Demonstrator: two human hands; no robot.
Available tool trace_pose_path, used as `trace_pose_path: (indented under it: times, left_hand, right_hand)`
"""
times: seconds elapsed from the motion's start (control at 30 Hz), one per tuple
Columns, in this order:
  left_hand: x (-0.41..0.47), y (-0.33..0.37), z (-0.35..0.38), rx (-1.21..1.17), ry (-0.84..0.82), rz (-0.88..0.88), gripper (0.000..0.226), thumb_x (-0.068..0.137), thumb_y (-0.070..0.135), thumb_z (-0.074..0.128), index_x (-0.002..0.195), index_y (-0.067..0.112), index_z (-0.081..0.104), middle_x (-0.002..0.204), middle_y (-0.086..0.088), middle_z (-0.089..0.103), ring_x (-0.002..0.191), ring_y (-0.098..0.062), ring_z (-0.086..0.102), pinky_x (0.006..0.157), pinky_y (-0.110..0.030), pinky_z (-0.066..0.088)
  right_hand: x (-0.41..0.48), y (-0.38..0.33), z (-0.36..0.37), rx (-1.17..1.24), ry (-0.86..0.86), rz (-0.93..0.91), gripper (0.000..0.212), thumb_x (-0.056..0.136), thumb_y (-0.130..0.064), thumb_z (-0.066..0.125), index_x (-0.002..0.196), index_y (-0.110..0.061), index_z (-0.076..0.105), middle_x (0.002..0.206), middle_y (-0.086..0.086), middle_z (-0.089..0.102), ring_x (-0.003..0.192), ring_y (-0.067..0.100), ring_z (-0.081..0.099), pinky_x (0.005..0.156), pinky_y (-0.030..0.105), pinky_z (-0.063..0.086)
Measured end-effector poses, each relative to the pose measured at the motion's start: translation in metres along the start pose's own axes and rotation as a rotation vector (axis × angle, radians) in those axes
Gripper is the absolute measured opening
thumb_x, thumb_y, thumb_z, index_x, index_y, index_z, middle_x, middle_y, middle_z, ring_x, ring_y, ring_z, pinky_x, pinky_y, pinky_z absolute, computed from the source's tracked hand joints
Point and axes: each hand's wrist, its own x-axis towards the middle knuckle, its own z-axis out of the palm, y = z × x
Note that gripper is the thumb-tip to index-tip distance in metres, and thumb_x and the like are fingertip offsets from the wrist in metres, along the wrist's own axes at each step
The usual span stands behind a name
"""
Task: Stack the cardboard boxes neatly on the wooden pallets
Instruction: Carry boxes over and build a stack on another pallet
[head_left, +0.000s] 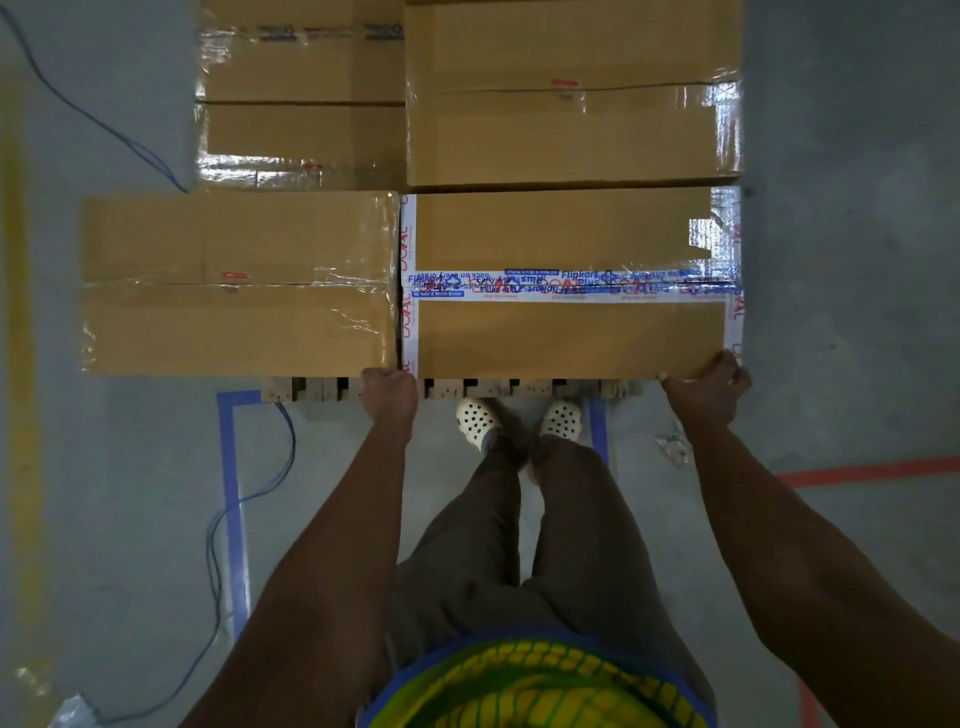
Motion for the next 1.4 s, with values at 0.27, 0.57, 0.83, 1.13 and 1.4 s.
trace_pose_path:
  times: [0.27, 0.57, 0.83, 1.13, 1.4]
  left_hand:
    - [0.005, -0.002, -0.005, -0.094, 0.057, 0.031, 0.029, 0.095, 0.021, 0.062, 0.121, 0.014, 0.071, 0.114, -0.005, 0.071, 0.092, -0.021, 0.064, 0.073, -0.028, 0.050]
    - [-0.001, -0.006, -0.013, 0.039, -0.019, 0.131, 0.040, 0.093, 0.005, 0.051, 0.128, 0.012, 0.068, 0.119, -0.008, 0.069, 0.095, -0.023, 0.061, 0.075, -0.026, 0.046]
    - [-0.012, -0.009, 0.002, 0.901, -0.070, 0.642, 0.062, 0.083, 0.015, 0.067, 0.142, 0.012, 0.049, 0.149, -0.014, 0.040, 0.134, -0.035, 0.036, 0.106, -0.051, 0.038]
    - [-0.027, 0.001, 0.007, 0.856, -0.177, 0.493, 0.070, 0.088, 0.023, 0.062, 0.152, 0.014, 0.034, 0.162, -0.007, 0.026, 0.146, -0.035, 0.023, 0.116, -0.053, 0.025]
    - [-0.100, 0.017, 0.054, 0.808, -0.200, 0.579, 0.068, 0.086, 0.021, 0.063, 0.149, 0.012, 0.039, 0.152, -0.016, 0.038, 0.141, -0.038, 0.028, 0.114, -0.052, 0.030]
  right_hand:
    - [-0.005, 0.001, -0.001, 0.014, -0.028, 0.025, 0.093, 0.080, -0.036, 0.083, 0.152, -0.012, 0.030, 0.158, 0.015, 0.020, 0.139, 0.036, 0.039, 0.111, 0.049, 0.038]
    - [-0.007, -0.005, 0.001, -0.015, -0.084, 0.042, 0.093, 0.086, -0.035, 0.078, 0.158, -0.019, 0.023, 0.166, 0.013, 0.006, 0.148, 0.035, 0.027, 0.115, 0.050, 0.032]
    - [0.004, -0.003, -0.004, -0.083, -0.131, 0.009, 0.097, 0.085, -0.037, 0.078, 0.160, -0.016, 0.019, 0.166, 0.016, 0.007, 0.154, 0.031, 0.011, 0.115, 0.055, 0.030]
    - [-0.005, -0.015, -0.013, -0.138, -0.211, -0.033, 0.089, 0.089, -0.034, 0.074, 0.157, -0.014, 0.021, 0.165, 0.022, 0.000, 0.149, 0.046, 0.018, 0.115, 0.057, 0.032]
    - [-0.016, -0.043, -0.037, -0.070, -0.204, -0.278, 0.084, 0.088, -0.020, 0.071, 0.157, -0.004, 0.026, 0.166, 0.027, -0.003, 0.154, 0.043, 0.006, 0.115, 0.057, 0.034]
